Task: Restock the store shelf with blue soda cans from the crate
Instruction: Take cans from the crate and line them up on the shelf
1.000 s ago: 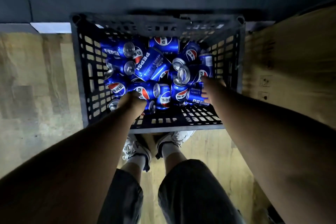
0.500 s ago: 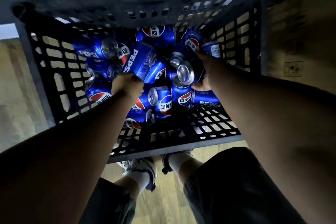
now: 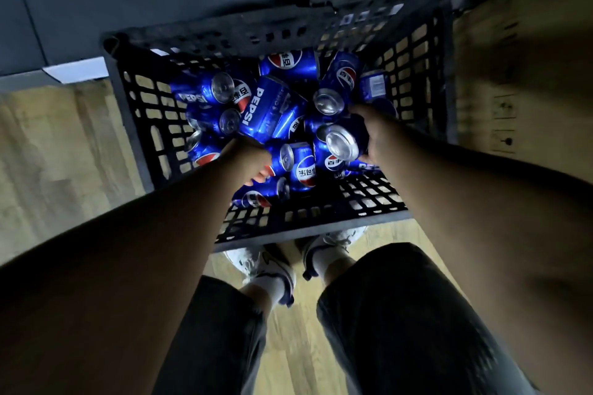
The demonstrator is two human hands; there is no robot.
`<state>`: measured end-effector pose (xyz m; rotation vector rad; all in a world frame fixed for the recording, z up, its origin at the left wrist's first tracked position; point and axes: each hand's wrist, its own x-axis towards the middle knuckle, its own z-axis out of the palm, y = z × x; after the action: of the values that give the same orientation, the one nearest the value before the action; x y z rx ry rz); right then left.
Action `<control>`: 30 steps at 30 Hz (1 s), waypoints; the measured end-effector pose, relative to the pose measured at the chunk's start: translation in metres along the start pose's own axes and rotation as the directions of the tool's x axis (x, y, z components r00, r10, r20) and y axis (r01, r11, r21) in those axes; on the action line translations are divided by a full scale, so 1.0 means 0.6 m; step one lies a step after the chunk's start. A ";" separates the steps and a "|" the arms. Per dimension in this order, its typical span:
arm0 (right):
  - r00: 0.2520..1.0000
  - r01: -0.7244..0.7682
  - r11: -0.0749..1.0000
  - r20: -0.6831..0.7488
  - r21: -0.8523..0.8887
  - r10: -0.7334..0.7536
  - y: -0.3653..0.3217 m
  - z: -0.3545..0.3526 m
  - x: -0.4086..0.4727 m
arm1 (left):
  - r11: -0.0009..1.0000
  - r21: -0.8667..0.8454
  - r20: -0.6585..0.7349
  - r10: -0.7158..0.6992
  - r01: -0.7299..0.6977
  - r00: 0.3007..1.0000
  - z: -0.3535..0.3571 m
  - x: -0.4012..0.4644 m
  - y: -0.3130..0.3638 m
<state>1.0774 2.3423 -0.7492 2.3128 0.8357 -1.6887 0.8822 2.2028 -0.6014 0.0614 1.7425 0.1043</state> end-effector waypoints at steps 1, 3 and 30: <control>1.000 -0.003 1.000 -0.009 -0.009 0.003 -0.005 -0.008 -0.022 | 1.000 -0.023 0.008 -0.017 0.017 1.000 -0.002 -0.016 -0.001; 1.000 -0.008 1.000 0.014 -0.007 0.008 -0.018 -0.006 -0.070 | 0.998 -0.055 -0.002 -0.036 0.036 0.999 -0.008 -0.049 0.001; 0.956 0.229 0.962 0.221 -0.148 -0.194 -0.204 -0.181 -0.744 | 0.915 -0.237 -0.181 0.289 -0.327 0.940 -0.133 -0.569 0.101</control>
<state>1.0111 2.3391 -0.2783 1.9561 1.1700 -1.8180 0.8619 2.2261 -0.2471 0.1366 1.8359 0.5867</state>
